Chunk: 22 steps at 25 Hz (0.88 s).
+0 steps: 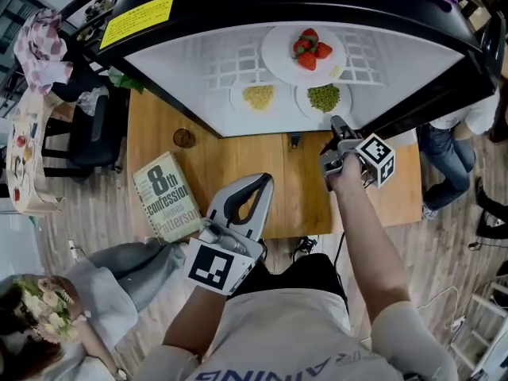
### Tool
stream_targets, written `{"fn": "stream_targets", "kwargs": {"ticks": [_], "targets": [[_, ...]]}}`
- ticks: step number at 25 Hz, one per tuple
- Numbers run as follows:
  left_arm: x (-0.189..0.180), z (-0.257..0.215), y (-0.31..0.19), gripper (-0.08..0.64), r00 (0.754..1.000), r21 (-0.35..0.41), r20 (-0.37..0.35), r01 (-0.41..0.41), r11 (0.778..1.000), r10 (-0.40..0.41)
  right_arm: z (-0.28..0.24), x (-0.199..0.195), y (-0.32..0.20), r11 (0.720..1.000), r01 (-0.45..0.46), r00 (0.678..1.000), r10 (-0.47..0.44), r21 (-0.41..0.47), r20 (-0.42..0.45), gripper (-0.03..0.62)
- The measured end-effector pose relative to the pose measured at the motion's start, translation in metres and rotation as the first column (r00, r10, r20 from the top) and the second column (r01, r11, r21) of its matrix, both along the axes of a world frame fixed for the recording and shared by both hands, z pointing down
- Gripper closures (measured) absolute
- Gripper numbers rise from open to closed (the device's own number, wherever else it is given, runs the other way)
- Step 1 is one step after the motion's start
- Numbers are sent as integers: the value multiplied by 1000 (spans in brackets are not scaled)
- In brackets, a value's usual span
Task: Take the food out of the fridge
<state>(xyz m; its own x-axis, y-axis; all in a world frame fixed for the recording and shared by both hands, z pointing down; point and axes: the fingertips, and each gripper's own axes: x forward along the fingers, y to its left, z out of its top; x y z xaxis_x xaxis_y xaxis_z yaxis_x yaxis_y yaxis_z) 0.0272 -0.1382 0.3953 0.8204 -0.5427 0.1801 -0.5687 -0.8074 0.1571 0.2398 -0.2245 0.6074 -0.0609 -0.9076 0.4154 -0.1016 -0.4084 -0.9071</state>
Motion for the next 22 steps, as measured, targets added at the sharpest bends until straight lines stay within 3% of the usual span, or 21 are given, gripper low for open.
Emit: {"fn": "stream_targets", "kwargs": {"ticks": [5,10,14,18,22], "targets": [[-3,4,-2,551,1000,-13,4,5,1000,-5,3,3,-9,1000,-28,1000,28,-13,11,477],[-7,5,-1,551,1000,20,20,-14,1000,14,10,2,-6,997,-58,998,59,-47,32,551],[-7,6,0,551,1000,11,24,-16,1000,16,6,5,-5,996,-85,992,82,23,93,561],[-9,6,2,551,1000,-16,17,-5,1000,5,-7,3,-4,988,-90,992,77,126,100,566],[-10,6,4,551,999,22,26,-22,1000,21,-13,1,1,980,-85,994,69,179,90,566]]}}
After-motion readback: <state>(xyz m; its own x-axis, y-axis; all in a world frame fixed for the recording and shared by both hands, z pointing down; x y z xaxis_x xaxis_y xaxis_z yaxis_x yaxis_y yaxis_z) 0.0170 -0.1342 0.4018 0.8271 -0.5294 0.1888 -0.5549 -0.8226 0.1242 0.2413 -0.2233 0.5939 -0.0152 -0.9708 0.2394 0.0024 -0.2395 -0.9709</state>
